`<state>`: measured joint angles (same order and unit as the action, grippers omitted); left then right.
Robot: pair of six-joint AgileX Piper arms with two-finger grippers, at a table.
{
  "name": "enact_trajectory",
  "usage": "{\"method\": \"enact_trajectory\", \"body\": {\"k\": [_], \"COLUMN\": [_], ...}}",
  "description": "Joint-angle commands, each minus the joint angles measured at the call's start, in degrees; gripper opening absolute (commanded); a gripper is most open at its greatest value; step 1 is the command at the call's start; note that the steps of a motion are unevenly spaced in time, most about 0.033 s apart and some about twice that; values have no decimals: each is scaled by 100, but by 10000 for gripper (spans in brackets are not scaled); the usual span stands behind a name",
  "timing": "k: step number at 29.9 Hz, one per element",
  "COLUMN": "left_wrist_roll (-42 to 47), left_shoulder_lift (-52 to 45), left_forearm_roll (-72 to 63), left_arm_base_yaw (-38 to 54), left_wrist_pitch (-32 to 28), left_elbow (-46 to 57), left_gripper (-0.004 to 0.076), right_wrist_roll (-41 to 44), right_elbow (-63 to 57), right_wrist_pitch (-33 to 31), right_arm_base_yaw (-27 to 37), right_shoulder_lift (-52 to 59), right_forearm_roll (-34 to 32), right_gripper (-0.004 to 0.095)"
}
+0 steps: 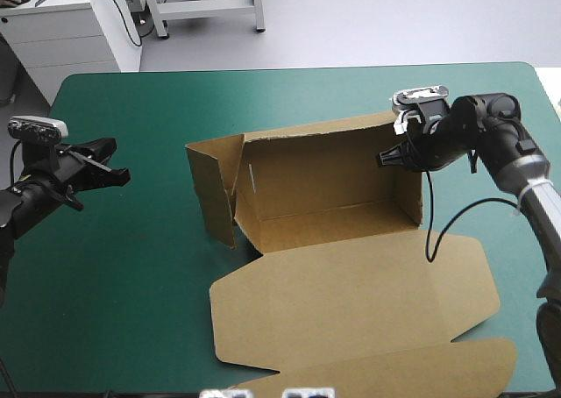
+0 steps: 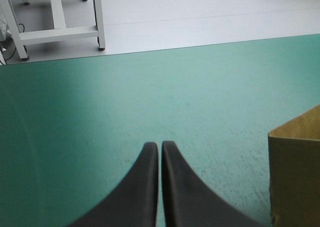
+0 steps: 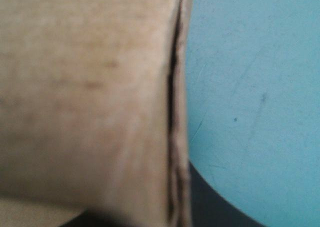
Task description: Fold the box
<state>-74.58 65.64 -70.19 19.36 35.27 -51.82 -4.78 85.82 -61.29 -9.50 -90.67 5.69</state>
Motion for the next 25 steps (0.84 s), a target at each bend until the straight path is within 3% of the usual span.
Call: {"method": "enact_trajectory", "body": {"k": [1,3,7,18,25], "left_wrist_roll": [-62,-84,-84,-74,-42], "left_shoulder_lift": [-109,-109,-105,-84,-84], "left_forearm_roll": [-396,-407,-616,-784,-825], "left_arm_base_yaw": [20,20,20,20,20], "left_wrist_pitch": [-63,-74,-136,-319,-360], "left_elbow": [-152,-152,-152,-152,-152], "left_gripper": [4,4,4,4,4], "right_wrist_roll": [131,178,336,617,478], "right_elbow": [708,960,1228,1315,1328], "right_wrist_pitch": [-677,-1027,-1034,-1019,-298], "right_arm_base_yaw": [40,40,29,29,29], "right_shoulder_lift": [-264,-474,-791,-1616,-1743], "right_forearm_roll": [323,518,973,1041,1005], "right_gripper": [-18,-18,-17,-17,-17]}}
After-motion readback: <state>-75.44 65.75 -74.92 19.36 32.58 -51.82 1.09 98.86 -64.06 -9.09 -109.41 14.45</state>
